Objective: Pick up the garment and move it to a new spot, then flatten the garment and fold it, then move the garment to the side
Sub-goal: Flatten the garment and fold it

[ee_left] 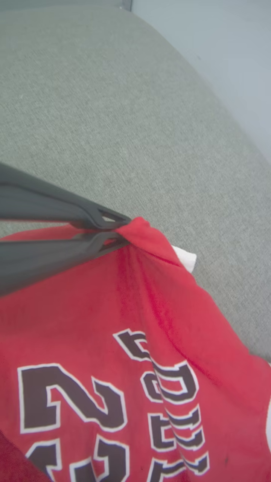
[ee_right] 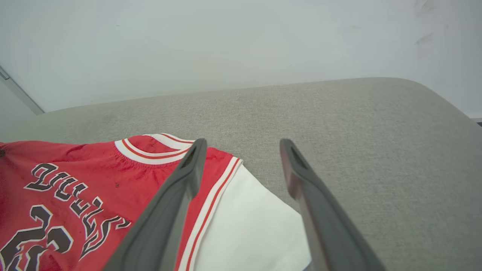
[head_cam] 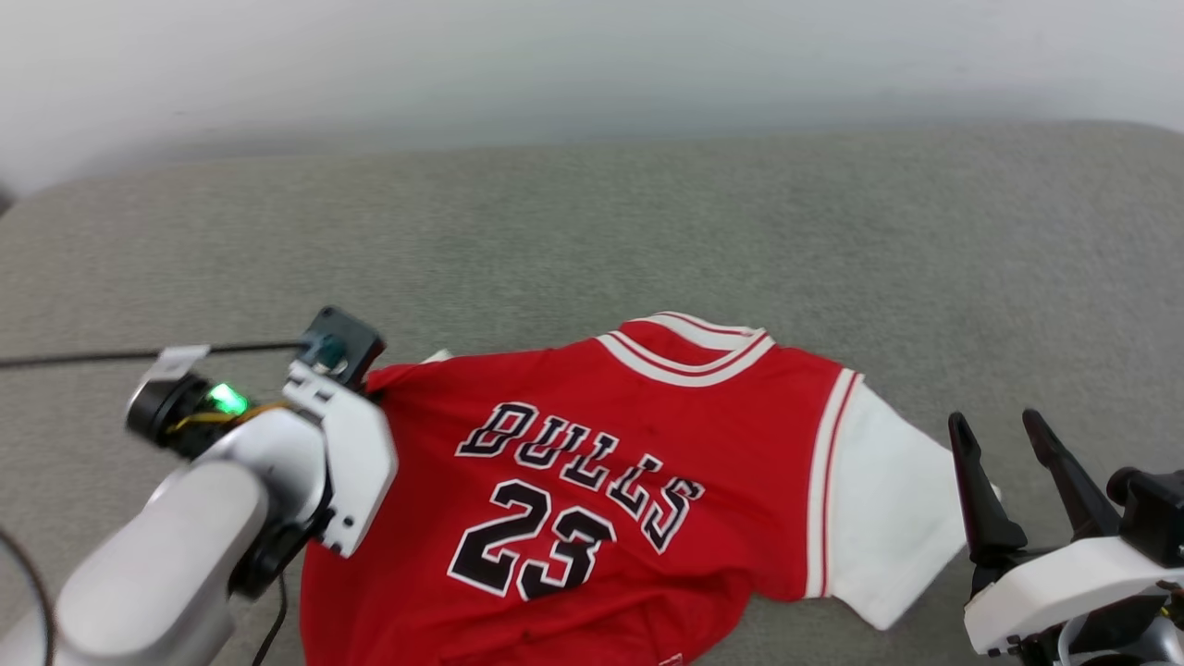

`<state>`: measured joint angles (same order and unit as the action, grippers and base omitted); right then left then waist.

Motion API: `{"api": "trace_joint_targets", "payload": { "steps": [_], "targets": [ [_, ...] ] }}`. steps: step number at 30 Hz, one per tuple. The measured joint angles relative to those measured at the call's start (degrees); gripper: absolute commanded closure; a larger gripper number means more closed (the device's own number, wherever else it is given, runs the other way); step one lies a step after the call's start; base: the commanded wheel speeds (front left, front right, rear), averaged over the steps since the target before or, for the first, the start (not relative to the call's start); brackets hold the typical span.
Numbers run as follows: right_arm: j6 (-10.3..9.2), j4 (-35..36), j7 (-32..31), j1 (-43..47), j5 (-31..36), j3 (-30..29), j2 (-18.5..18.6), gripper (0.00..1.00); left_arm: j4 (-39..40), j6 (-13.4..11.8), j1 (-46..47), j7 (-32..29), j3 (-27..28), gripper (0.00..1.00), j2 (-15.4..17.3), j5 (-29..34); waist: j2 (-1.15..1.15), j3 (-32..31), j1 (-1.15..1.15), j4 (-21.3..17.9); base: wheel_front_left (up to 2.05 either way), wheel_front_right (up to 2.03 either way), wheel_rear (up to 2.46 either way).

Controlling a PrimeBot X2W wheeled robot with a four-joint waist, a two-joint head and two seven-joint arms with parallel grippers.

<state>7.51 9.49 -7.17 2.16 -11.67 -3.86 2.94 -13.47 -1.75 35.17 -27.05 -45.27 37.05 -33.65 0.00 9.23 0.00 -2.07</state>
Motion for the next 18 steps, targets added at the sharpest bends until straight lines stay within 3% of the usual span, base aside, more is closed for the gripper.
{"api": "trace_joint_targets", "payload": {
  "steps": [4, 8, 11, 14, 15, 16, 17, 18],
  "targets": [
    [0.00, 0.2, -0.5, 1.5, -0.1, -0.5, 0.0, 0.00, 6.7, -6.0, -7.5, 1.0, 2.6, 1.00, 3.4, -1.9, 0.00, -1.6, 0.00, 2.3, 0.00, 0.00, 0.00],
    [0.00, 0.9, -1.2, 1.9, -0.4, -0.7, 0.0, 0.00, 11.4, -11.1, -18.0, 1.8, 3.9, 1.00, 4.8, -6.3, 0.00, -2.2, 0.00, 4.6, 0.00, 0.00, 0.00],
    [0.00, 1.3, -1.6, 1.9, -0.1, -0.5, 0.0, 0.00, 12.4, -13.3, -25.5, 3.1, 4.3, 1.00, 3.5, -10.3, 0.00, -2.1, 0.00, 5.9, 0.00, 0.00, 0.00],
    [0.00, 1.5, -2.0, 1.9, 0.1, -0.3, 0.0, 0.00, 12.2, -14.2, -30.2, 5.8, 4.9, 1.00, -0.3, -14.2, 0.00, -2.0, 0.00, 6.5, 0.00, 0.00, 0.00],
    [0.00, 1.6, -2.0, 1.7, 0.1, -0.2, 0.0, 0.00, 11.9, -14.4, -31.0, 6.8, 5.3, 0.95, -1.5, -15.3, 0.00, -2.0, 0.00, 6.6, 0.00, 0.00, 0.00],
    [0.00, 1.6, -2.1, 1.7, 0.1, -0.1, 0.0, 0.00, 11.4, -14.7, -31.6, 7.9, 5.7, 0.53, -2.5, -16.0, 0.00, -2.2, 0.00, 6.7, 0.00, 0.00, 0.00],
    [0.00, 1.7, -2.3, 1.7, 0.3, 0.0, 0.0, 0.00, 11.1, -15.0, -32.2, 9.0, 6.3, 0.00, -3.5, -16.6, 0.00, -2.4, 0.00, 6.8, 0.00, 0.00, 0.00],
    [0.00, 1.7, -2.4, 1.7, 0.5, 0.2, 0.0, 0.00, 10.8, -15.2, -32.8, 10.4, 6.9, 0.00, -4.6, -17.2, 0.00, -2.7, 0.00, 6.8, 0.00, 0.00, 0.00]
  ]
}}
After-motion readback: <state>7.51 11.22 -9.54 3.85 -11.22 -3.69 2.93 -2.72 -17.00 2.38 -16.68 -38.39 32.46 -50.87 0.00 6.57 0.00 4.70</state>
